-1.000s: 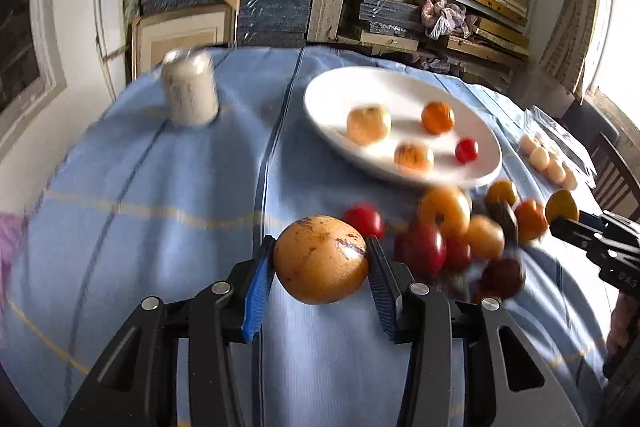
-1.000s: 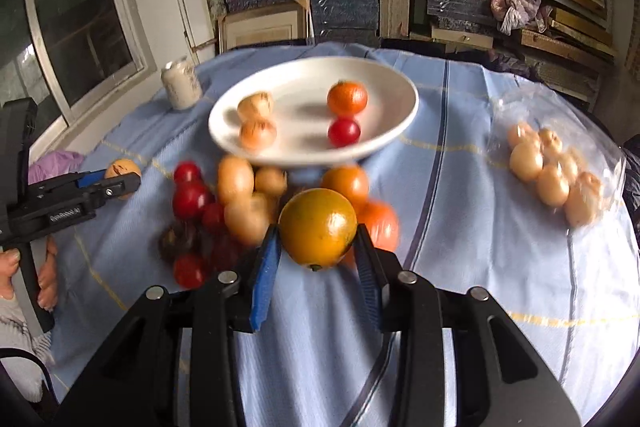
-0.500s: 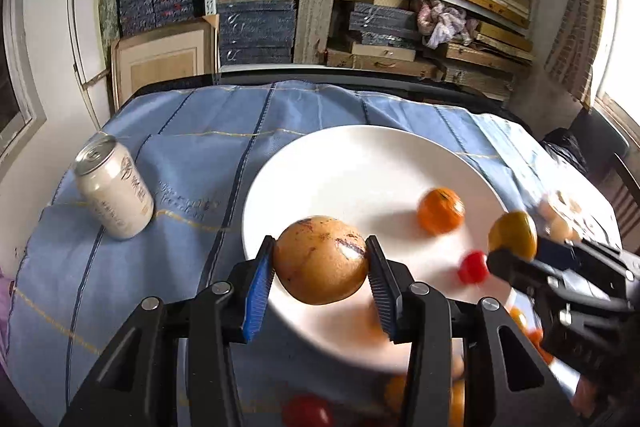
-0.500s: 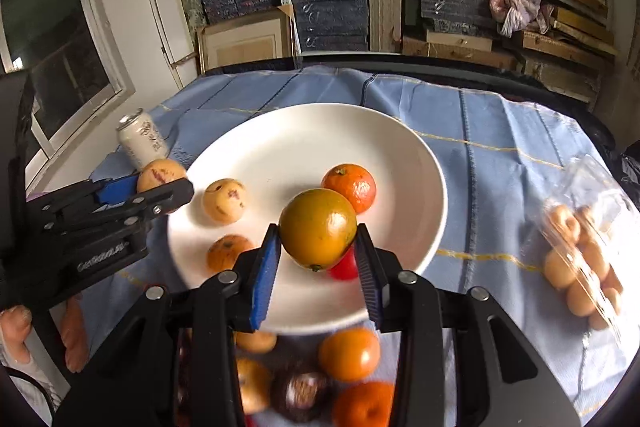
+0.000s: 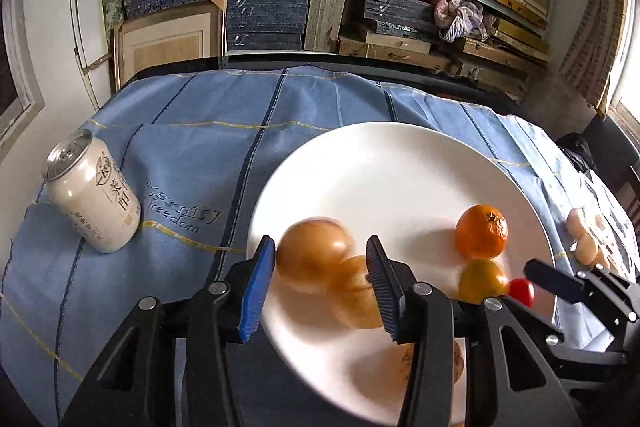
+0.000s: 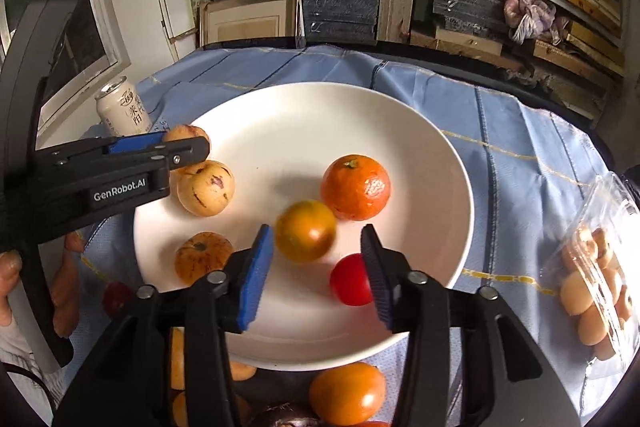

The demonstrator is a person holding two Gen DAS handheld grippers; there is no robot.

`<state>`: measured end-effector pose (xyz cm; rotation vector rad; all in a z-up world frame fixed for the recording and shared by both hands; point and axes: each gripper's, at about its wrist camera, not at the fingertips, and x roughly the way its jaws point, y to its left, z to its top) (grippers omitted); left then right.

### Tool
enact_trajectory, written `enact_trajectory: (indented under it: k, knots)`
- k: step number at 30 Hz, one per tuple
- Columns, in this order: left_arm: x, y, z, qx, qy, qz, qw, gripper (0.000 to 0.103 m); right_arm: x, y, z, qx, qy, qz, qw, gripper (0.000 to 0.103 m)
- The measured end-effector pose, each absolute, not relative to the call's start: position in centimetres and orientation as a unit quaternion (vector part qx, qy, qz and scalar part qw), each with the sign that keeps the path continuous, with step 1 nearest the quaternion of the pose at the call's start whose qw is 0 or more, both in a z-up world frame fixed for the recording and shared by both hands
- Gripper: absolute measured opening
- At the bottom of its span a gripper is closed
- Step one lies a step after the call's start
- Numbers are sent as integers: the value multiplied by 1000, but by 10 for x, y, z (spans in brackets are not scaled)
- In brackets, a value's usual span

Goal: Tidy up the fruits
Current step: 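Withdraw both open tools from the plate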

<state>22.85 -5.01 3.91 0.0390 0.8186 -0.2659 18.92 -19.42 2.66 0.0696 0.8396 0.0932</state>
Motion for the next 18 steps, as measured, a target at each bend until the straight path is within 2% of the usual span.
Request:
enact_trajectory:
  k: [4,5,7,8,14,16,18]
  knots:
    - [217,-51,48,26,390,-134,911,50,176,-201,45,40,388,43,920,47]
    - [213,-50,52,26,386,-135,912,54,170,-203,51,43,382,42,922,50]
    - [198,-47,60,29,376,-135,916,61,154,-208,65,44,360,34,931,64]
    - [191,-46,63,35,372,-134,918,63,145,-210,71,43,352,32,934,66]
    - [139,-24,62,58,371,-121,919,64,96,-209,85,36,336,36,940,71]
    - [127,-18,56,61,376,-116,917,65,73,-210,84,32,323,30,945,80]
    - [115,-14,46,68,381,-109,915,65,53,-214,79,31,313,26,949,83]
